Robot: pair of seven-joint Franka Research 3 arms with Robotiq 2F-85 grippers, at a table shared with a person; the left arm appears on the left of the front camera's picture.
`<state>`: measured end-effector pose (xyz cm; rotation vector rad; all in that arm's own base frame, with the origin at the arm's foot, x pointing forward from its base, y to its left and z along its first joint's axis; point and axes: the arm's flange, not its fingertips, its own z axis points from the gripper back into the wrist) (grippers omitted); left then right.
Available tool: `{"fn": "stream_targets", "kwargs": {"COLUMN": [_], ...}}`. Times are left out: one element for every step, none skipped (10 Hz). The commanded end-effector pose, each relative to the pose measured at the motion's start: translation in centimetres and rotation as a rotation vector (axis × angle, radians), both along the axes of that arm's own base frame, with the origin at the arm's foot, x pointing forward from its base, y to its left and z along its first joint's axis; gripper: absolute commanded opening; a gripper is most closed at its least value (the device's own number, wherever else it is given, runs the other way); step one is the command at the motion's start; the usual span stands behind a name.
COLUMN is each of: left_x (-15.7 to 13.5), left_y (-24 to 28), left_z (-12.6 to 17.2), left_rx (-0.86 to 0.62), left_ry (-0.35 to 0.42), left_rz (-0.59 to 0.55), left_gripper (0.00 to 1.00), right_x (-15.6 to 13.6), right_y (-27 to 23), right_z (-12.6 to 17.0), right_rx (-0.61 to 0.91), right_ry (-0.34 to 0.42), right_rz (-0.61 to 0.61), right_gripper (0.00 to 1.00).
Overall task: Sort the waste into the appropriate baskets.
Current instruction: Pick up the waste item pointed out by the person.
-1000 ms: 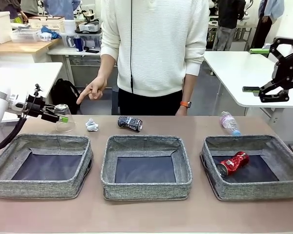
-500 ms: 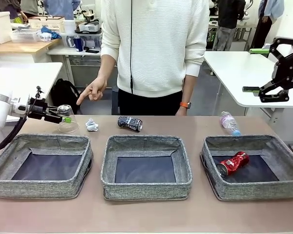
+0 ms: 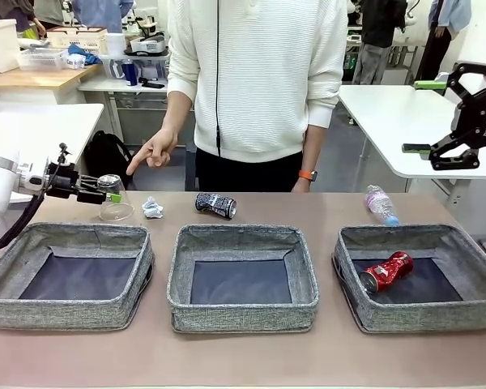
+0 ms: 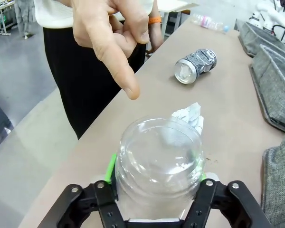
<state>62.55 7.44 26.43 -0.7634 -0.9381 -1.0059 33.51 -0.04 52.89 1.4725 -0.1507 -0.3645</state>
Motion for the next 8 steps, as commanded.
{"fn": "stream_targets", "kwargs": {"left_x": [-0.5,-0.5,-0.5,-0.4,-0.5,-0.6,-0.8,-1.1], "left_y": [-0.2,-0.1,0.0,0.2,0.5,0.8,1.3,2.2], "left_z": [-0.3,-0.2,0.2,0.6,1.1,1.7,2.8,5.2], "left_rx": [0.001,0.021,0.026,0.034,0.028,0.022,0.009,-0.016], "left_ry": [-0.015,-0.012,-0.009,-0.002,0.007,0.012,-0.009,-0.043], "left_rz": [0.006,0.001,0.005,0.015,0.017,0.027,0.055,0.102], "left_gripper": [0.62,0.32,0.32,0.32,0.32,0.32,0.32,0.32], "right_x": [0.1,0.1,0.1,0.1,0.1,0.1,0.1,0.1], "right_y": [0.3,0.3,0.3,0.3,0.3,0.3,0.3,0.3], "right_z": [0.4,0.4,0.4,0.4,0.4,0.4,0.4,0.4], "right_rx": [0.023,0.023,0.023,0.023,0.023,0.023,0.023,0.023], "right_ry": [0.011,0.011,0.011,0.011,0.011,0.011,0.011,0.011], "right_rz": [-0.014,-0.014,-0.014,-0.014,-0.014,-0.014,-0.014,-0.014], "right_gripper": [1.00,1.00,1.00,1.00,1.00,1.00,1.00,1.00]}}
